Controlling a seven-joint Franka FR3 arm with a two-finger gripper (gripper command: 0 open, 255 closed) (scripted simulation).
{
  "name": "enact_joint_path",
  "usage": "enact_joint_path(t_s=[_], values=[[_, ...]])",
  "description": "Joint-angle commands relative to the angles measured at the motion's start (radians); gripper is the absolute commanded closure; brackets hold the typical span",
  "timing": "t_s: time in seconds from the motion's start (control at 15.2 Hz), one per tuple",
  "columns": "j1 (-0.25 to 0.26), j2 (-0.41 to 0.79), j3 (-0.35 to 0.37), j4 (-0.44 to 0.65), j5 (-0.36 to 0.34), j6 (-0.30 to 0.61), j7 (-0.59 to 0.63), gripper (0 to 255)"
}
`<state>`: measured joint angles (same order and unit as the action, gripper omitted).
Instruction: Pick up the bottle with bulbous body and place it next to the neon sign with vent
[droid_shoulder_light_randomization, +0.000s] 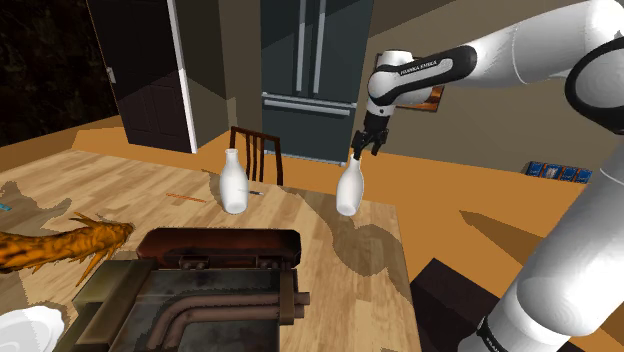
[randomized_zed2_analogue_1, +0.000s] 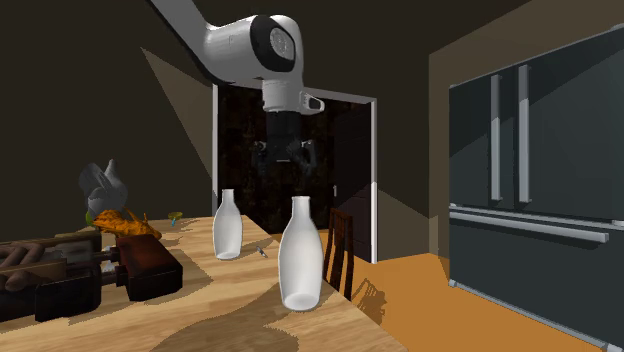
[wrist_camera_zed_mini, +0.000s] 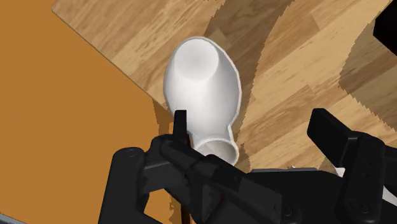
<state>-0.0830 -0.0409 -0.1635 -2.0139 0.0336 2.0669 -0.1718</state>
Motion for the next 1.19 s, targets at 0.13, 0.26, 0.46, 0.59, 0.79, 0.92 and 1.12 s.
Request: enact_joint_path(t_s=[0.13,0.26,0.46,0.59,0.79,0.92,1.12], values=[[-0.011,0.12,-0.011,0.105,0.008,0.02,-0.019,0],[-0.011,0.131,-0.01,0.091,0.01,0.044,-0.02,0],[-0.011,0.148,-0.01,0.071,0.015,0.08,-0.023,0],[-0.012,0.163,-0.009,0.055,0.019,0.111,-0.026,0],[-0.012,0.163,-0.009,0.055,0.019,0.111,-0.026,0],[-0.012,0.163,-0.009,0.055,0.019,0.111,-0.026,0],[-0.012,0.163,-0.009,0.055,0.019,0.111,-0.026,0]])
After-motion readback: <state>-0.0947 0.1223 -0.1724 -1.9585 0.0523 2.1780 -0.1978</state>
